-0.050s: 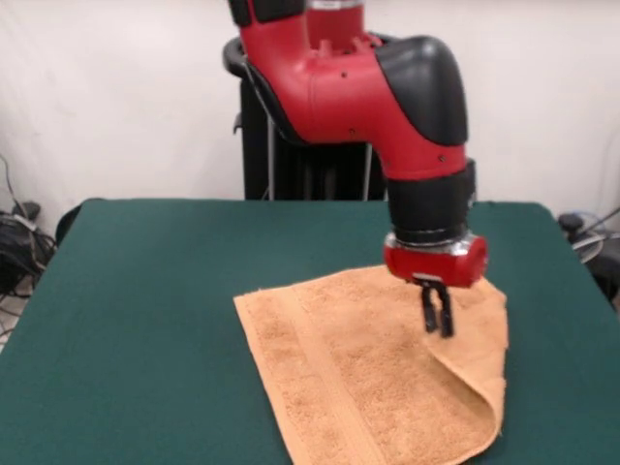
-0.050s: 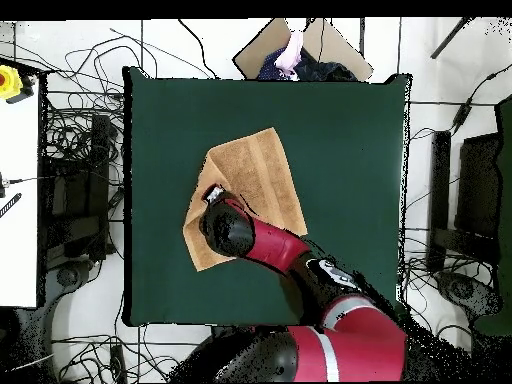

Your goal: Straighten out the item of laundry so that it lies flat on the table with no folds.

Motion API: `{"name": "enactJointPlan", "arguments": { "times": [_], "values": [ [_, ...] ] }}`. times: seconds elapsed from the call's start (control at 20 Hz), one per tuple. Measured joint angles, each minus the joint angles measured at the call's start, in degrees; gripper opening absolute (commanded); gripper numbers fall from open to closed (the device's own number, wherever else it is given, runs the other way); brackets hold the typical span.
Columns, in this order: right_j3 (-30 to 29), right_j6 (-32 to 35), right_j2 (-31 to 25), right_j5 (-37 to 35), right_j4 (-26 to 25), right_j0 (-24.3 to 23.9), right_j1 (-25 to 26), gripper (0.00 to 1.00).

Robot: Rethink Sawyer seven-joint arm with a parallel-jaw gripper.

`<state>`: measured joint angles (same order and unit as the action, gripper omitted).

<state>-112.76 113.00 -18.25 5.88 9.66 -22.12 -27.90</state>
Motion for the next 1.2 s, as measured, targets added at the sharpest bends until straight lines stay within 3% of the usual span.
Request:
{"name": "enactJointPlan", "arguments": {
  "times": [0.65, 1.2],
  "values": [
    [-1.8, 0.1, -9.0, 0.0, 2.0, -1.2, 2.0, 0.0],
    [-2.1, 1.3, -9.5, 0.3, 5.9, 1.0, 1.7, 0.0]
  ]
}}
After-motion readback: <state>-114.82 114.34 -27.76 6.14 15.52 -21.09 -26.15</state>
